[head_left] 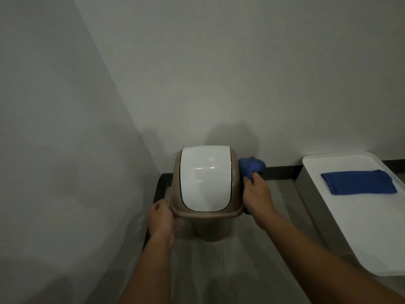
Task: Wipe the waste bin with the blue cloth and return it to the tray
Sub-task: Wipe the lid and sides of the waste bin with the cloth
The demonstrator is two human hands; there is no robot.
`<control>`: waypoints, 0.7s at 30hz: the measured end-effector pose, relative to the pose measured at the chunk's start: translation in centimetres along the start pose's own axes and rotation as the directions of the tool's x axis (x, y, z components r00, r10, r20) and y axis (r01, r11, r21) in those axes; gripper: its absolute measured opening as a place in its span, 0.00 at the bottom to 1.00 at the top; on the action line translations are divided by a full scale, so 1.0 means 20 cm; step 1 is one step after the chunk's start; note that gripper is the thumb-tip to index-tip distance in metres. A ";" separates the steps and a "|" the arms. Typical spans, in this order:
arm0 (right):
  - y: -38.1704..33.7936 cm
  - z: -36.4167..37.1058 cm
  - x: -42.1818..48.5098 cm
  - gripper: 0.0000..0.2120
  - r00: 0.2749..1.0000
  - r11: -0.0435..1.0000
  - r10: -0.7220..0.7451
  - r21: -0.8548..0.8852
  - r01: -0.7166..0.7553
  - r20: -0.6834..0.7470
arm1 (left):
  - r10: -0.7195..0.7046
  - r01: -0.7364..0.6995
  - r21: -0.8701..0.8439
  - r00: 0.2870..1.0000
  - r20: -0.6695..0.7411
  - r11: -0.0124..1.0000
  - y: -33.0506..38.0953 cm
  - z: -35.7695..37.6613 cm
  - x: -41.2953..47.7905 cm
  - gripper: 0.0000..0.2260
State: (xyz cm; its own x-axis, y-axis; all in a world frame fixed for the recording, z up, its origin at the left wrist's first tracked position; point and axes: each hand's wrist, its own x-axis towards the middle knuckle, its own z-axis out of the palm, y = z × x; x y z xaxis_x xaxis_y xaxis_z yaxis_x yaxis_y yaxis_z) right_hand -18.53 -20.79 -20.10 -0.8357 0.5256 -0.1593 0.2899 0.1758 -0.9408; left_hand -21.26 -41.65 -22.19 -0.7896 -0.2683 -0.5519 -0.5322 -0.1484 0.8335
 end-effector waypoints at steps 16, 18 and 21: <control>0.03 0.32 0.11 0.06 0.973 0.976 -0.187 -0.085 0.199 0.132 | 0.506 -0.564 0.704 0.797 0.329 0.431 0.25 -0.11 0.27 0.31; 0.02 0.36 0.14 0.07 0.964 0.971 -0.209 -0.085 0.225 0.161 | 0.510 -0.571 0.719 0.788 0.345 0.397 0.28 -0.13 0.29 0.32; 0.01 0.42 0.17 0.06 0.960 0.969 -0.217 -0.080 0.234 0.178 | 0.488 -0.548 0.753 0.801 0.347 0.364 0.32 -0.13 0.33 0.33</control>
State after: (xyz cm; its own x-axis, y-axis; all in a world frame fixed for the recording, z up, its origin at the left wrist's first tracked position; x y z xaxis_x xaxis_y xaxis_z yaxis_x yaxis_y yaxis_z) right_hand -25.35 -25.98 -23.35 -0.9479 0.3184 -0.0023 0.1231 0.3598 -0.9248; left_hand -29.03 -46.93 -20.38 -0.9981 0.0434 -0.0445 0.0090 0.8099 0.5865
